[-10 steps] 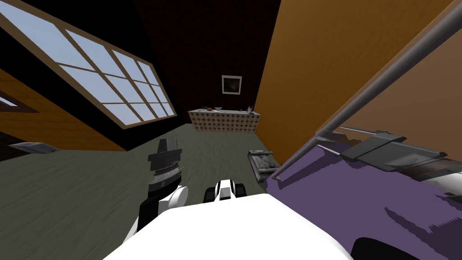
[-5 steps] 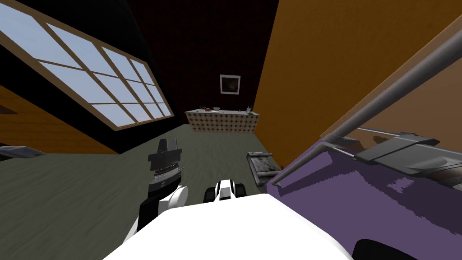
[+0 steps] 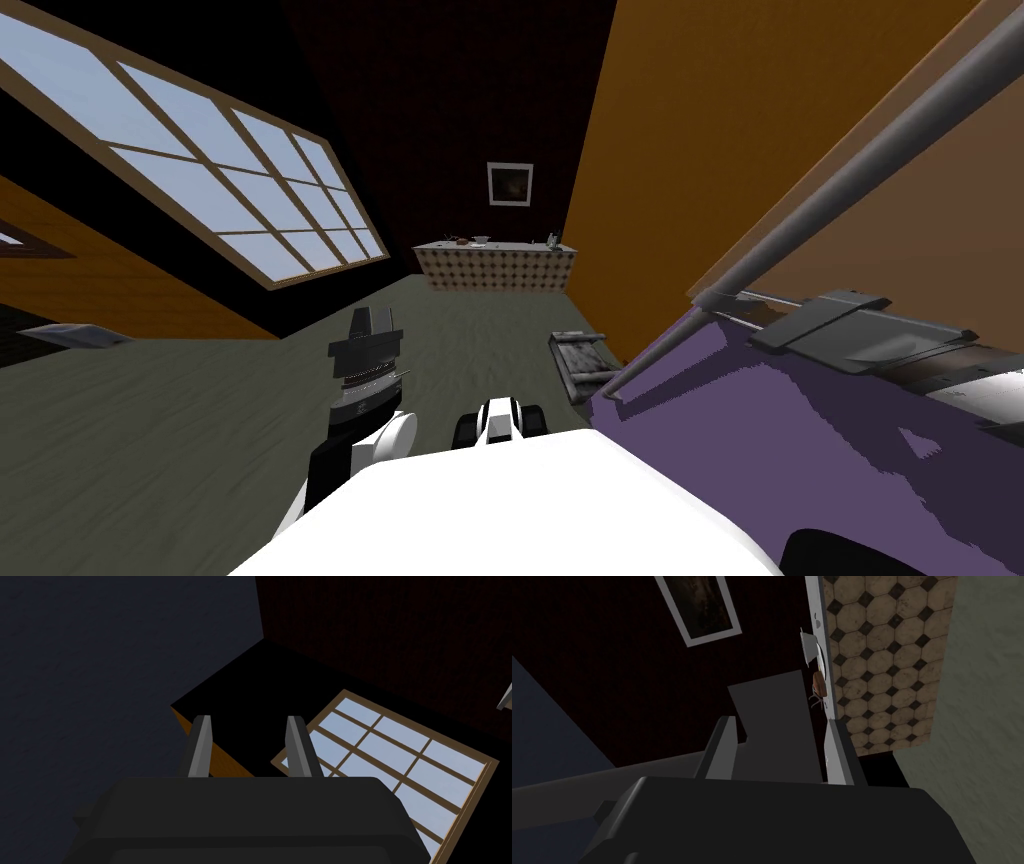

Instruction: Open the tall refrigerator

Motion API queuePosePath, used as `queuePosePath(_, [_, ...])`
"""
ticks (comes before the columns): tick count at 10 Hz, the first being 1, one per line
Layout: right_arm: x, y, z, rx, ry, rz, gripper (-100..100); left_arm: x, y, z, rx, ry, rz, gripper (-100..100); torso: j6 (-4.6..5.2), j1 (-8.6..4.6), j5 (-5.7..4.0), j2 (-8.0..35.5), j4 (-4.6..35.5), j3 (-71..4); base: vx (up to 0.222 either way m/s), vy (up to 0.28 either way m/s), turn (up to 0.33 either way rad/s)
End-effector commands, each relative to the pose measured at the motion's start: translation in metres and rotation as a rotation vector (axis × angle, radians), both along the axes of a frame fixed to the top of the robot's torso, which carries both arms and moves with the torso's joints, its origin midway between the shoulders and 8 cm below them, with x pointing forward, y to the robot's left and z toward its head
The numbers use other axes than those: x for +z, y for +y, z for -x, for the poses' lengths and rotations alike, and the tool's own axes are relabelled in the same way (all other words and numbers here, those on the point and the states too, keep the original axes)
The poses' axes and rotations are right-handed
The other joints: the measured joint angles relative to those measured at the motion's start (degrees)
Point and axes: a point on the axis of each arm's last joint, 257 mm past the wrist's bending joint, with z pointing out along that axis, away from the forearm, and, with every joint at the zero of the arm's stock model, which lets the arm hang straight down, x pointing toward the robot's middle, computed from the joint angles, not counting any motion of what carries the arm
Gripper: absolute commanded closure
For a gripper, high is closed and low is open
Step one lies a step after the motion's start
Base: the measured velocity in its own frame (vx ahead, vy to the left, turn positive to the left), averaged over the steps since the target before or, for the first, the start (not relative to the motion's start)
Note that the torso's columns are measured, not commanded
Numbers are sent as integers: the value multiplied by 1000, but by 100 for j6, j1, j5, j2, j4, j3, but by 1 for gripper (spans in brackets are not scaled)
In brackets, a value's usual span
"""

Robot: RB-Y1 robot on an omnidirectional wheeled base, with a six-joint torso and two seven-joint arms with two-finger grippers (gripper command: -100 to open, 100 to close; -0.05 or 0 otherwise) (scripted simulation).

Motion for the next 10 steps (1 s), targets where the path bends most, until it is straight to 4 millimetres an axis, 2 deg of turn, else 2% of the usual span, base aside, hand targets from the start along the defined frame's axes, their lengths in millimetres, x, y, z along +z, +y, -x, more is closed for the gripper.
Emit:
queuePosePath(1, [2, 40, -10, 104, -5, 3, 100, 0, 0, 0, 0, 0, 0, 0, 11, -23, 3, -5, 8, -8, -126, 134, -15])
queuePosePath(5, [2, 102, -19, 257, -3, 4, 100, 0, 0, 0, 0, 0, 0, 0, 6, -39, 5, 6, 19, -8, -124, 105, -9])
queuePosePath(6, [-2, 94, -15, 236, 7, -1, 100, 0, 0, 0, 0, 0, 0, 0, 2, -30, 4, -2, 15, -12, -47, 53, 12])
queuePosePath(7, [-3, 126, -18, 323, 9, -1, 100, 0, 0, 0, 0, 0, 0, 0, 6, -61, -6, -24, 8, -28, -129, 68, 24])
queuePosePath(10, [0, 166, -18, 433, 2, 1, 100, 0, 0, 0, 0, 0, 0, 0, -6, -30, -6, 2, 8, -6, -223, 85, 31])
